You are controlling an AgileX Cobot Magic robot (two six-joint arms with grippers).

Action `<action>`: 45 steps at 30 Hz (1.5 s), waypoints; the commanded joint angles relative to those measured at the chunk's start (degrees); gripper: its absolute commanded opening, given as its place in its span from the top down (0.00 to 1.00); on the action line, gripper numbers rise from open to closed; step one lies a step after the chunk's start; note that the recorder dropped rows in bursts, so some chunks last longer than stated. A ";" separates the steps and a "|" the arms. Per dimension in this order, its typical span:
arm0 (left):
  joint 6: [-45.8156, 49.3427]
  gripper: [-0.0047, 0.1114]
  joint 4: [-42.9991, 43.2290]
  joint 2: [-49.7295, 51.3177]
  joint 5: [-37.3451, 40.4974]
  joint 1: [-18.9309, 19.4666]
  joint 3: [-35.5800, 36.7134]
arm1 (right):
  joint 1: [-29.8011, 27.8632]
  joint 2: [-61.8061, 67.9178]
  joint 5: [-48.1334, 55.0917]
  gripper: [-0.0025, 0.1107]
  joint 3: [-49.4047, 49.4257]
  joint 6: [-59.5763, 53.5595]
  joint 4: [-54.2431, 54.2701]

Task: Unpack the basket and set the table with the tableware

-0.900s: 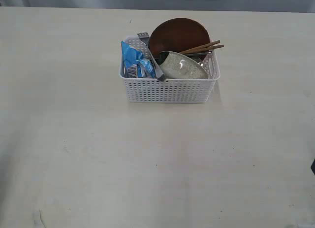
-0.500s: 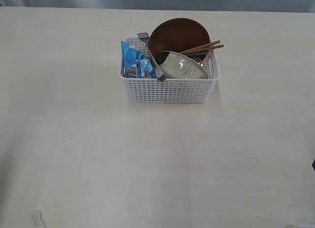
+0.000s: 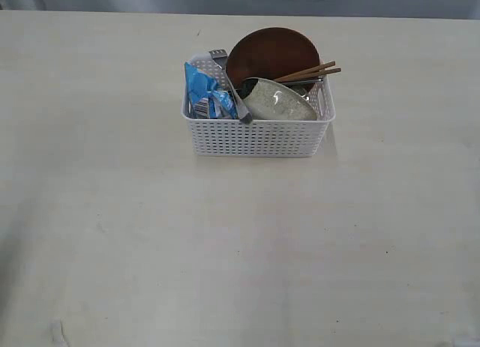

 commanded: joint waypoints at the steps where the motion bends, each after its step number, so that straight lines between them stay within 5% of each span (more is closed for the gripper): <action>1: 0.04 0.96 -0.66 -0.22 -0.52 -0.38 0.15 | -0.03 -0.27 -13.02 0.98 0.16 12.36 -0.37; 3: 0.04 0.96 -0.66 -0.22 -0.52 -0.38 0.15 | -0.03 -0.27 0.75 0.98 -4.73 22.14 -0.37; 7: 0.04 0.96 -0.66 -0.22 -0.52 -0.38 0.15 | 0.17 7.29 24.02 0.98 -19.86 23.04 -0.88; 12: 0.04 0.96 -0.66 -0.22 -0.52 -0.38 0.15 | 6.94 30.47 53.22 0.59 -41.10 20.02 -0.78; 16: 0.04 0.96 -0.66 -0.22 -0.52 -0.38 0.15 | 14.22 51.21 73.21 0.60 -55.86 6.39 5.67; 21: 0.04 0.96 -0.66 -0.22 -0.52 -0.38 0.15 | 15.19 67.69 87.67 0.60 -66.95 -8.45 19.11; 28: 0.04 0.96 -0.66 -0.22 -0.52 -0.38 0.15 | 15.19 86.24 92.95 0.59 -76.25 -23.98 32.80; 33: 0.04 0.96 -0.66 -0.22 -0.52 -0.38 0.15 | 15.19 95.38 92.51 0.50 -78.73 -25.46 32.94; 45: 0.04 0.96 -0.66 -0.22 -0.52 -0.38 0.15 | 15.19 110.20 90.57 0.50 -89.67 -29.34 30.56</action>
